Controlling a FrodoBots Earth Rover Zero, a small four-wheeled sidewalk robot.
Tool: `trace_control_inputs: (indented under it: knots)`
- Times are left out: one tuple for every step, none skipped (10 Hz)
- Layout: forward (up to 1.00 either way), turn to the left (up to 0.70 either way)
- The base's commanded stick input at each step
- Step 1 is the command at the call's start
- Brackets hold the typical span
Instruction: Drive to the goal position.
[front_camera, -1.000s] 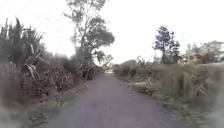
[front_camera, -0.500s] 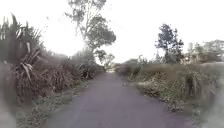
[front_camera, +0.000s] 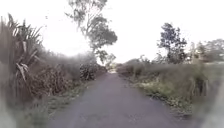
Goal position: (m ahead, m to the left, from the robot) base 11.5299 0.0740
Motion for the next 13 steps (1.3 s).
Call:
trace_control_inputs:
  knots:
    - [0.50, 0.01]
    - [0.50, 0.01]
    - [0.50, 0.01]
    - [0.50, 0.01]
    - [0.50, 0.01]
    - [0.50, 0.01]
    - [0.50, 0.01]
    - [0.50, 0.01]
    - [0.50, 0.01]
    - [0.50, 0.01]
    - [0.50, 0.01]
    - [0.50, 0.01]
    - [0.50, 0.01]
